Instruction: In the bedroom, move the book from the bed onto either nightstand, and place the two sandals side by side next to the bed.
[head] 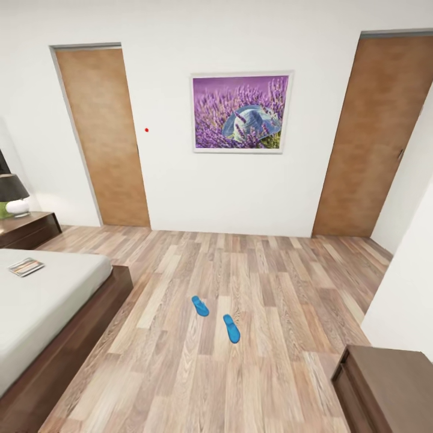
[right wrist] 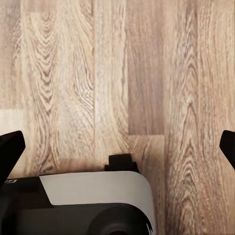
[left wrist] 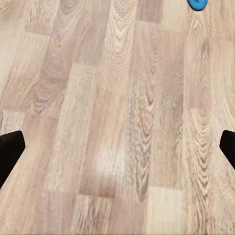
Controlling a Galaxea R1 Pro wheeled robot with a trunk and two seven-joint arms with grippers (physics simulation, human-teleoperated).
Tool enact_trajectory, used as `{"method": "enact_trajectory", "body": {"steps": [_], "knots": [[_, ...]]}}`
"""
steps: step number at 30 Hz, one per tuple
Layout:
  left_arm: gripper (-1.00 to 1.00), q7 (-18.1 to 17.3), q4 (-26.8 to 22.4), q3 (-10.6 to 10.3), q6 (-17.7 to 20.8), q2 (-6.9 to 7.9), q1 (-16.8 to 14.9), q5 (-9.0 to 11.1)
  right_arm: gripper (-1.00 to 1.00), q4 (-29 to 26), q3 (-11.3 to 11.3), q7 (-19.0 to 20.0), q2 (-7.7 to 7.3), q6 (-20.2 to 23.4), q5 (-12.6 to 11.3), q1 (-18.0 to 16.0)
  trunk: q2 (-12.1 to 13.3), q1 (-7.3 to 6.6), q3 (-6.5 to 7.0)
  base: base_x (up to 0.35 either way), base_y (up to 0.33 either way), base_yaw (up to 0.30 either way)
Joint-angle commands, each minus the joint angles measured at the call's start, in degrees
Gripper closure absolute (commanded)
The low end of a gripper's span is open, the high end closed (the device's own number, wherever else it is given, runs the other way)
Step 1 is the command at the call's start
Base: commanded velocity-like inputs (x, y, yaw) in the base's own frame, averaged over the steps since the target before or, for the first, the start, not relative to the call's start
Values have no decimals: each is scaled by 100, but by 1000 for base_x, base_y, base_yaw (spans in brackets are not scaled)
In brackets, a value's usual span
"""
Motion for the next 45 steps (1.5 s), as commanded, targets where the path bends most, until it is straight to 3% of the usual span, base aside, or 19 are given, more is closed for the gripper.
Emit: {"method": "enact_trajectory", "body": {"steps": [1, 25, 45], "knots": [[-100, -4, 7, 1, -17, -1, -3, 24, -100, -2, 1, -5, 0, -16, -32, 0, -2, 1, -5, 178, 0, 217], [-100, -4, 10, 4, -17, -1, -2, 24, -100, -2, 0, -5, 0, -16, -32, 0, -2, 1, -5, 304, 0, 124], [-100, -4, 10, 1, -17, -1, -3, 24, -100, -32, 9, -3, 0, -89, -31, 0, -2, 1, -5, 113, 0, 18]]}}
